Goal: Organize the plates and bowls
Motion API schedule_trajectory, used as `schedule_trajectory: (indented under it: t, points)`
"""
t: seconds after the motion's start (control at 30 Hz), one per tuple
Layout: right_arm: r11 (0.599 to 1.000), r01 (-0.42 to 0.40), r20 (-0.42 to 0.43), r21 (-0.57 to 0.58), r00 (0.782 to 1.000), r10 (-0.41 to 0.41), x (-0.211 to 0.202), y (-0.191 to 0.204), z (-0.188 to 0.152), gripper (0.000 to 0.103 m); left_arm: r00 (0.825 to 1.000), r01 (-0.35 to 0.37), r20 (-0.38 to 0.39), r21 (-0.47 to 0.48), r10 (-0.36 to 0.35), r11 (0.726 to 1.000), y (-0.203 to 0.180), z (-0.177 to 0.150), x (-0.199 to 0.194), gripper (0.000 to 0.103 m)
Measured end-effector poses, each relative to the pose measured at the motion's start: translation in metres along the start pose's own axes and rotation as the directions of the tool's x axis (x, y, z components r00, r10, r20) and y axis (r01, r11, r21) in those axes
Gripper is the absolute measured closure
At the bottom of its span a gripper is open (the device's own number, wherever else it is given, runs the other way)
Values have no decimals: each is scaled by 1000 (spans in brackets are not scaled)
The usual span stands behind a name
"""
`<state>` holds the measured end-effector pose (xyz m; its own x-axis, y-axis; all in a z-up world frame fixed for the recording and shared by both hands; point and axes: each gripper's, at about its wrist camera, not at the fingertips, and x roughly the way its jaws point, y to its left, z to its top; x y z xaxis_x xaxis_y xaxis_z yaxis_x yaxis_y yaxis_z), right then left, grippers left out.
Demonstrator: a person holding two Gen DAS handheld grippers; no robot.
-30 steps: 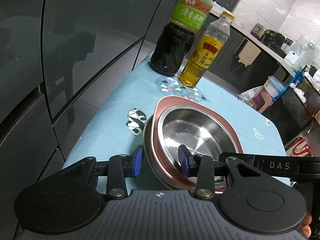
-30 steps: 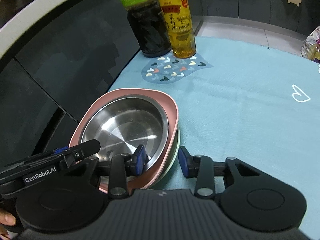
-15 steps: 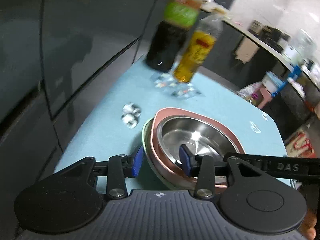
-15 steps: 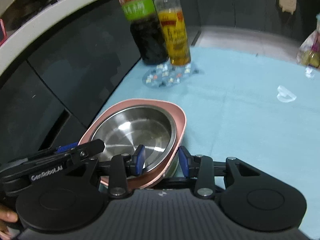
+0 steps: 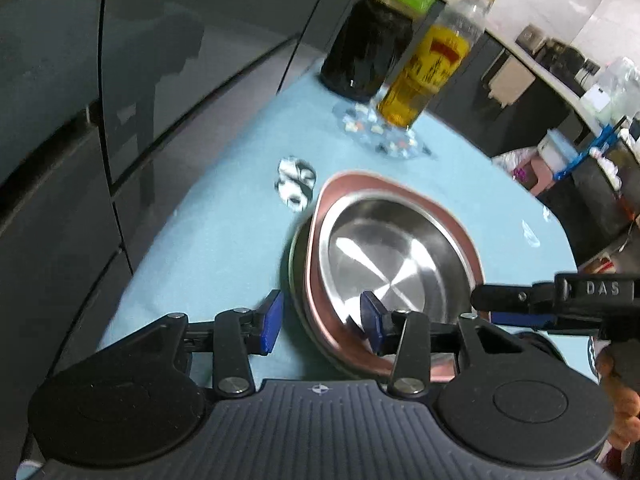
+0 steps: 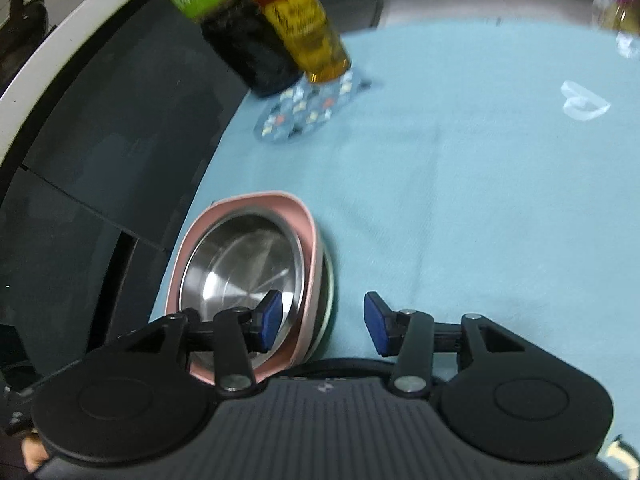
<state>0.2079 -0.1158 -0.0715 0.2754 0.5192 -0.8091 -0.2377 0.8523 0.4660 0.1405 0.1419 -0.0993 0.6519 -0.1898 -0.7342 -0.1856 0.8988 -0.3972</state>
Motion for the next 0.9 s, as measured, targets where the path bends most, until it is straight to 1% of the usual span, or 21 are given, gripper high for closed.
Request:
schedule_trajectory:
  t: [0.13, 0.17, 0.2, 0.23, 0.27, 0.3, 0.37, 0.43, 0.5, 0.63, 0.9]
  points:
    - [1000, 7, -44, 1, 999, -7, 15, 2, 3, 70, 1000, 5, 9, 23, -5, 1000, -1, -1, 0, 62]
    - [1000, -4, -33, -5, 999, 4, 17, 4, 4, 71, 1000, 8, 11, 28, -8, 1000, -1, -1, 1, 62]
    - [1000, -10, -40, -13, 999, 10, 20, 7, 4, 71, 1000, 21, 13, 36, -21, 999, -1, -2, 1, 63]
    - [999, -21, -38, -30, 999, 20, 21, 10, 2, 78, 1000, 18, 23, 40, -19, 999, -2, -2, 1, 64]
    - [999, -2, -32, -52, 1000, 0, 22, 14, 0, 80, 1000, 7, 29, 37, -8, 999, -2, -4, 0, 66]
    - [996, 31, -3, -89, 999, -32, 22, 21, -3, 87, 1000, -1, 32, 31, 0, 1000, -3, -3, -1, 66]
    - [991, 55, 34, -122, 998, -51, 20, 28, -6, 88, 999, -10, 47, 29, 8, 1000, -3, -2, -5, 67]
    - [992, 37, 54, -117, 998, -31, 12, 32, -7, 88, 996, -21, 89, 46, 17, 999, -6, 0, -15, 67]
    - [993, 12, 80, -116, 997, -3, 0, 35, -7, 88, 993, -17, 114, 49, 11, 999, -8, 4, -25, 67]
    - [991, 9, 133, -132, 991, 9, -22, 44, -8, 88, 988, 4, 155, 58, -13, 998, -13, 7, -43, 67]
    - [992, 27, 182, -121, 983, -4, -45, 44, -21, 88, 986, 33, 163, 80, -46, 996, -27, -1, -59, 67]
